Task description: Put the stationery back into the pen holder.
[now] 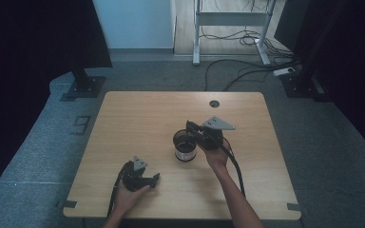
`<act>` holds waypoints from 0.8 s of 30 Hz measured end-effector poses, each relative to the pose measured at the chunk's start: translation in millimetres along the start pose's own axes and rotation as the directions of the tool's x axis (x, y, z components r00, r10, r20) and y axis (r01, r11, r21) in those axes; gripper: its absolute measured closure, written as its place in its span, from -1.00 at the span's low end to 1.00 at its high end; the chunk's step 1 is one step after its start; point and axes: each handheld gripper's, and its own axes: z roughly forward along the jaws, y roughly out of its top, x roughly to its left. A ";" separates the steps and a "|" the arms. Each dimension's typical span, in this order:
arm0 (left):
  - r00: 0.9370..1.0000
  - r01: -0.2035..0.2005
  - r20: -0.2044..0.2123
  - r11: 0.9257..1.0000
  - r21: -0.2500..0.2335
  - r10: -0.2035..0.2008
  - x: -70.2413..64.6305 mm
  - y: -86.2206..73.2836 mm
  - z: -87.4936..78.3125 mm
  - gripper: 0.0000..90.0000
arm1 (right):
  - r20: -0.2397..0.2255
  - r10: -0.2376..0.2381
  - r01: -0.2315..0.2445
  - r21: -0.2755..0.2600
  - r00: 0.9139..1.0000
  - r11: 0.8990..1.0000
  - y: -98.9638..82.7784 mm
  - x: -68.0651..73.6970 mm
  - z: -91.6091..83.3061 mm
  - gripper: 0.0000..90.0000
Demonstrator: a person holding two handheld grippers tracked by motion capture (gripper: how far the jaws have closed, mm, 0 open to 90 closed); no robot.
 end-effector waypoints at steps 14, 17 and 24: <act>1.000 -0.002 0.001 1.000 0.001 0.002 0.0 0.0 0.0 -0.66 | 0.036 0.022 -0.024 0.069 0.999 0.997 -14.5 -9.3 15.0 0.72; 1.000 -0.003 0.001 1.000 0.001 0.003 0.0 0.0 0.0 -0.66 | 0.062 0.022 -0.028 0.088 0.998 0.996 -16.0 -13.5 15.7 0.66; 1.000 -0.003 0.002 1.000 0.001 0.003 0.0 0.0 0.0 -0.66 | 0.077 0.019 -0.026 0.091 0.997 0.996 -17.1 -16.1 15.6 0.64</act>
